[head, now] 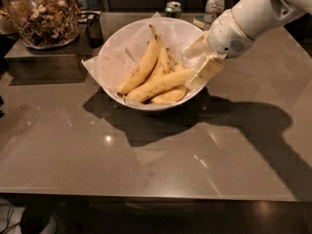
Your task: Pick banana from white bowl
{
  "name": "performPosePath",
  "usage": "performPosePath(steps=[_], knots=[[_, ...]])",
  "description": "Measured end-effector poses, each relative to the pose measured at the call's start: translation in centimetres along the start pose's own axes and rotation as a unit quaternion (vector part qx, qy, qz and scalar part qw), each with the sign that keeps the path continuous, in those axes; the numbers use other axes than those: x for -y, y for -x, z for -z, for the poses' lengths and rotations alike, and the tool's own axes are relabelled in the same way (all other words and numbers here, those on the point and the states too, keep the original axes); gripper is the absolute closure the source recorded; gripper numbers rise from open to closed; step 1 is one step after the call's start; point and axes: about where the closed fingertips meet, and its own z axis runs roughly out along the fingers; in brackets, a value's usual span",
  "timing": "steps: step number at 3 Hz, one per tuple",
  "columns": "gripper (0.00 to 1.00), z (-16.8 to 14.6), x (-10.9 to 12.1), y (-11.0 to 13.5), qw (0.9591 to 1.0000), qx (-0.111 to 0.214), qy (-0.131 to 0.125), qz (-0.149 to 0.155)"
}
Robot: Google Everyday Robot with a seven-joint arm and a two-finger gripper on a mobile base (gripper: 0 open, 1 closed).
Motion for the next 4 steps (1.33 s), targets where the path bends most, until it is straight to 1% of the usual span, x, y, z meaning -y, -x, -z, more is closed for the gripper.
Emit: performPosePath(steps=[1,2,3,4], knots=[[0.36,-0.9,0.3,-0.2,1.0000,-0.003,0.007,-0.004],[0.40,-1.7,0.4,-0.3,0.9998,-0.008,0.017,-0.006],[0.59,-2.1,0.3,-0.4,0.9996,-0.011,0.024,-0.009],[0.82,-2.2,0.2,-0.4,0.9995,-0.013,0.026,-0.009]])
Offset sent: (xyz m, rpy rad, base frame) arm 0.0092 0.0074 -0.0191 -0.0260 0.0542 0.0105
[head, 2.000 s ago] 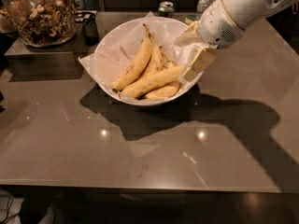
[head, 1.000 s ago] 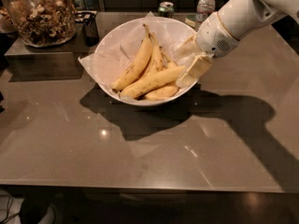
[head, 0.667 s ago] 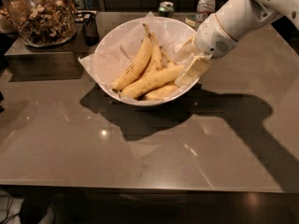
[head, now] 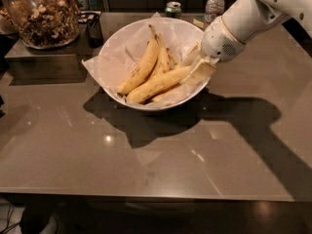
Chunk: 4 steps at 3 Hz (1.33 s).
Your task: Pick banana from white bowl
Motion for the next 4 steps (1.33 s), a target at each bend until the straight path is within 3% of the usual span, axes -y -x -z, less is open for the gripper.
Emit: performPosePath(steps=[1,4], knots=[[1.00,0.0,-0.5,0.2,1.0000,-0.005,0.001,0.002],[1.00,4.3,-3.3,4.2,0.9981,-0.031,-0.022,0.048]])
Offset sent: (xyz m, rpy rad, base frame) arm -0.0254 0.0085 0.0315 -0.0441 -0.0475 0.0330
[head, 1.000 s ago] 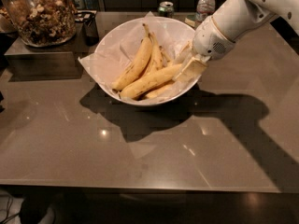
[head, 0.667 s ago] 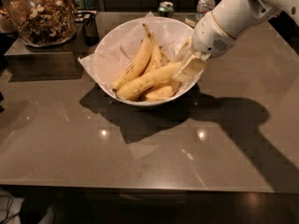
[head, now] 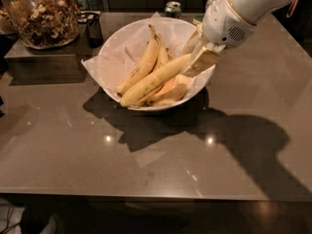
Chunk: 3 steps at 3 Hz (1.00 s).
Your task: Pick banana from white bowl
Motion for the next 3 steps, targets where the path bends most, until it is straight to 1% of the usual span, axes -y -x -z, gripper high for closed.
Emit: performPosePath(steps=[1,2,3], knots=[[1.00,2.7,-2.1,0.3,0.9998,-0.011,-0.017,-0.009],[1.00,5.5,-4.8,0.2,0.9988,-0.016,-0.039,-0.025],[1.00,5.7,-5.0,0.2,0.9987,-0.018,-0.041,-0.025]])
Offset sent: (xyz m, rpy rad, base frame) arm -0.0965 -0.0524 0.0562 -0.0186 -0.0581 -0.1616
